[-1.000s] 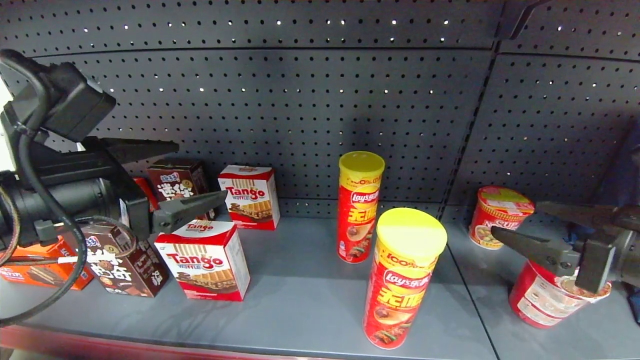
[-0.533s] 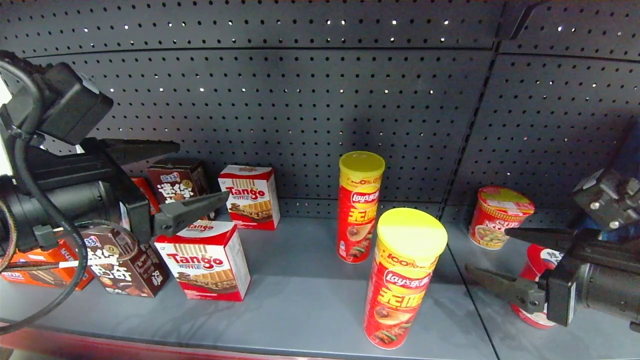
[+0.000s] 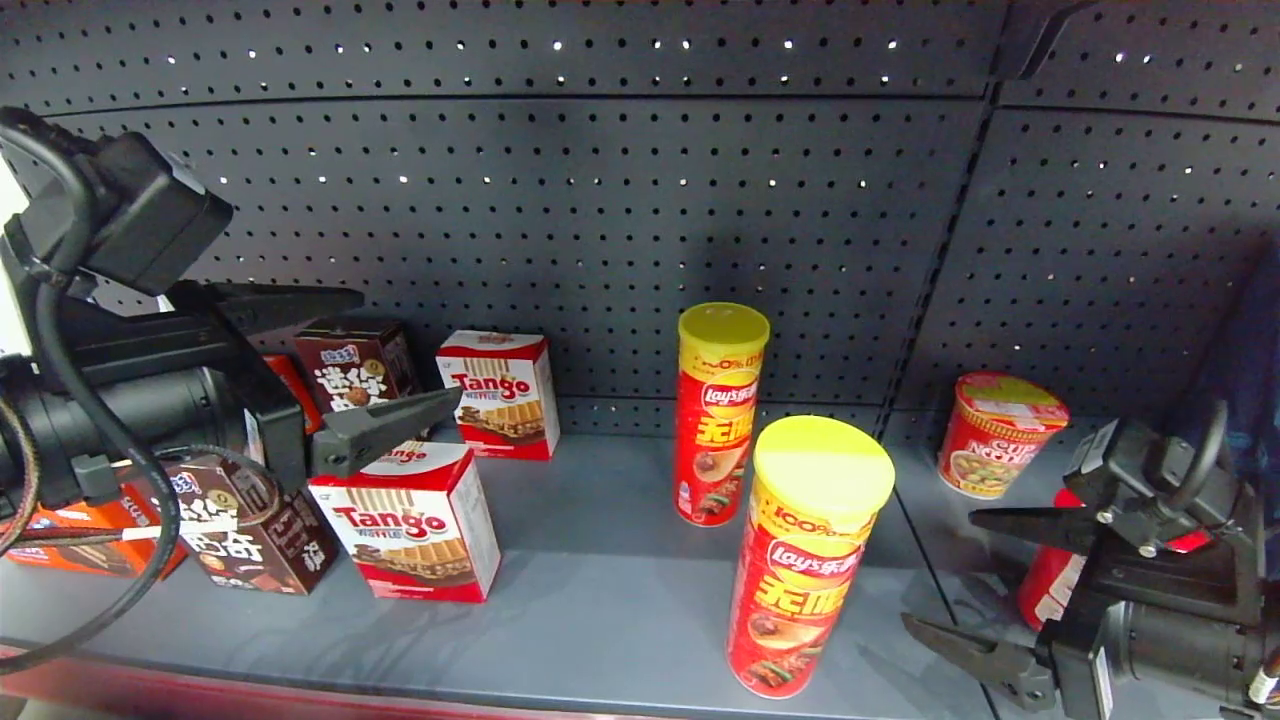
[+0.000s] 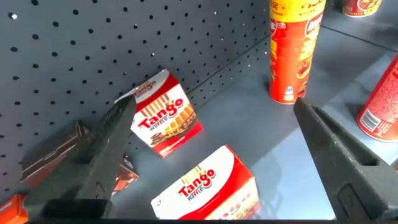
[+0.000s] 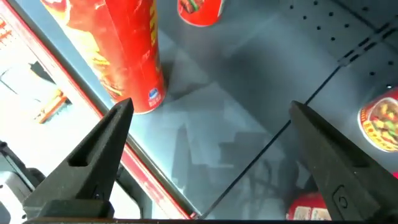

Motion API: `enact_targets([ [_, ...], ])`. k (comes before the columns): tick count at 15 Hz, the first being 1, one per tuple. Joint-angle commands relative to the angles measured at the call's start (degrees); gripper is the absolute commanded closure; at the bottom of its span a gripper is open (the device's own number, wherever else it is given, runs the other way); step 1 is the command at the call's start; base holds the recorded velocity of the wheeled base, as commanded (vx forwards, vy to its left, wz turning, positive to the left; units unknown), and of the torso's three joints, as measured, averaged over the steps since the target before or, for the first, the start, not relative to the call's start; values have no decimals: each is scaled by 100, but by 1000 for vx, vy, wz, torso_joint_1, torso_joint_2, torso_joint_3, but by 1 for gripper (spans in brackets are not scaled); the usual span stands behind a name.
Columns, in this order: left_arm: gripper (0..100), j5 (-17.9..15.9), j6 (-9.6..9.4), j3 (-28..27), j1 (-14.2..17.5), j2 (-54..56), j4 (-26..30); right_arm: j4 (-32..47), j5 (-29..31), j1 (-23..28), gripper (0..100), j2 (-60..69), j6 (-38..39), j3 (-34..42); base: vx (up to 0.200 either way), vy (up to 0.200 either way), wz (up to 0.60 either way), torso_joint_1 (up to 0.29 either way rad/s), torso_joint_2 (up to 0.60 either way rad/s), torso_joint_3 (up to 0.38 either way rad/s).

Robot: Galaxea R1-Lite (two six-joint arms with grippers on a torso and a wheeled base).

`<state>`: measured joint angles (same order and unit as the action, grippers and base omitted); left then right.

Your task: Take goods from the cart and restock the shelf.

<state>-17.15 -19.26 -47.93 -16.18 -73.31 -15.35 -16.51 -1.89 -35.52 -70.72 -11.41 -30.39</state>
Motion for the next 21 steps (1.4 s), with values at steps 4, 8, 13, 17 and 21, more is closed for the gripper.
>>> enact_targets([
  [4, 0, 19, -7, -5, 1, -51, 5, -2, 215, -25, 0, -478, -230, -46, 0, 0, 0, 0, 0, 0],
  [8, 0, 37, -7, 82, 9, -25, 5, -2, 391, 2, 0, -575, -186, -37, 0, 0, 0, 0, 0, 0],
  [13, 0, 28, -7, 118, 27, -7, 5, -2, 382, -25, 0, -575, -195, -107, 0, 0, 0, 0, 0, 0],
  [17, 0, 37, -7, 118, 18, -7, 5, -2, 382, -7, 0, -601, -195, -107, 0, 0, 0, 0, 0, 0],
  [21, 0, 28, -7, 170, 27, -7, -3, -2, 409, 19, 0, -803, -204, -222, 0, 0, 0, 0, 0, 0],
])
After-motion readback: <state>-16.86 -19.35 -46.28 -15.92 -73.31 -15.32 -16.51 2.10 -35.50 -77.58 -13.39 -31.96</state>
